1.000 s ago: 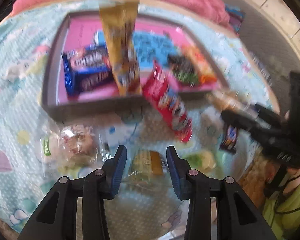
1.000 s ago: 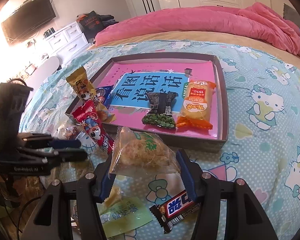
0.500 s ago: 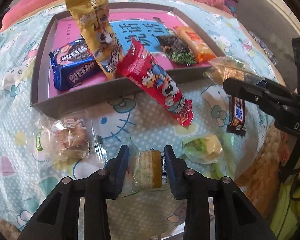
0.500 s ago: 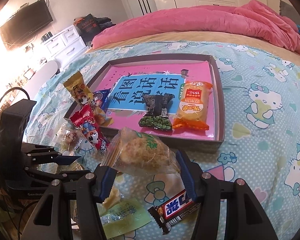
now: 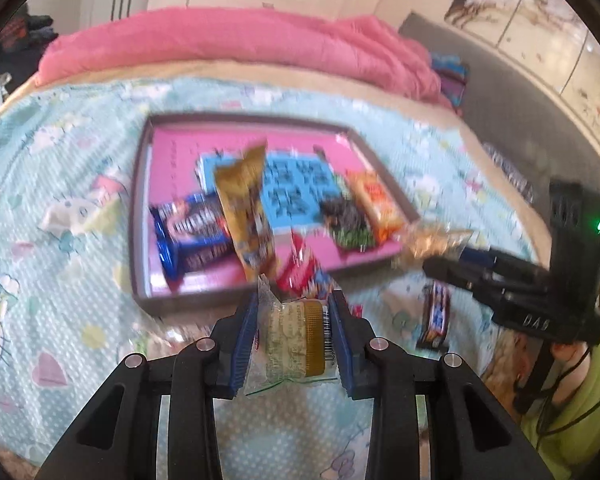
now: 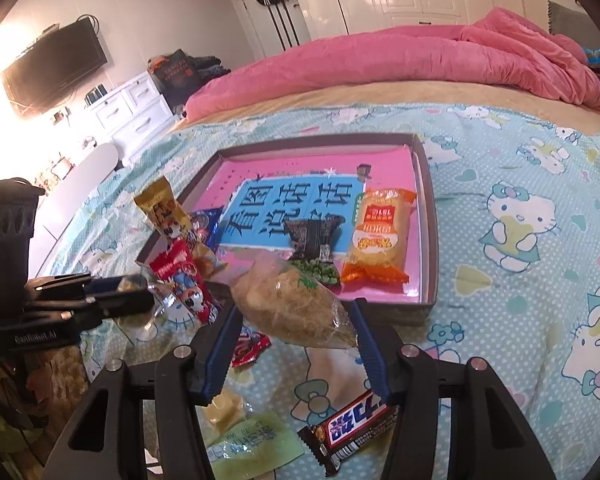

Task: Organize snacks
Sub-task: 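Lift the cake and the bread bag and carry both over the pink tray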

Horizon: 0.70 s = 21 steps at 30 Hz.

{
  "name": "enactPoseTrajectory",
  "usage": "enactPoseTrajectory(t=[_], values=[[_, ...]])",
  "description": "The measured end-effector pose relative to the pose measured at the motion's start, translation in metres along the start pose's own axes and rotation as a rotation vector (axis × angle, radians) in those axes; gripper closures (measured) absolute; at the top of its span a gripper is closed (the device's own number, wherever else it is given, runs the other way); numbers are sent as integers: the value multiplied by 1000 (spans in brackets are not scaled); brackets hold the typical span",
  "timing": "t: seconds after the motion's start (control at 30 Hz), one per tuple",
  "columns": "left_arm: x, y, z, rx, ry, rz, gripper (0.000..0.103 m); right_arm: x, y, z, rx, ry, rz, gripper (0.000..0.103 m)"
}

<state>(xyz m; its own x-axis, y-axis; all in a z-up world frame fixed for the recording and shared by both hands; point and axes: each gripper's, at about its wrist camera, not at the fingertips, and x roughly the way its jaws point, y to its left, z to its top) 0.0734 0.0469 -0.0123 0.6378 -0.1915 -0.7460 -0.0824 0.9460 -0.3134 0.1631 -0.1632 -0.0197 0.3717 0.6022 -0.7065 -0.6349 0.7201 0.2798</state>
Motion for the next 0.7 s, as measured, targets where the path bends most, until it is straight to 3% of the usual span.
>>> enactPoseTrajectory(t=[0.1, 0.27, 0.47, 0.57, 0.63, 0.7], values=[[-9, 4, 8, 2, -58, 9, 66, -1, -1, 2, 2, -10, -7, 70], [-3, 14, 12, -38, -44, 10, 66, 13, -10, 1, 27, 48, -41, 70], [-3, 17, 11, -56, -45, 9, 66, 19, -10, -3, 36, 82, 3, 70], [-4, 17, 12, -59, -54, 4, 66, 22, -5, -5, 17, 97, 14, 65], [-3, 18, 13, -60, -57, 4, 66, 25, -2, -6, 4, 110, 15, 52], [-2, 18, 14, -62, -60, 4, 66, 29, 0, -7, -10, 126, 9, 47]])
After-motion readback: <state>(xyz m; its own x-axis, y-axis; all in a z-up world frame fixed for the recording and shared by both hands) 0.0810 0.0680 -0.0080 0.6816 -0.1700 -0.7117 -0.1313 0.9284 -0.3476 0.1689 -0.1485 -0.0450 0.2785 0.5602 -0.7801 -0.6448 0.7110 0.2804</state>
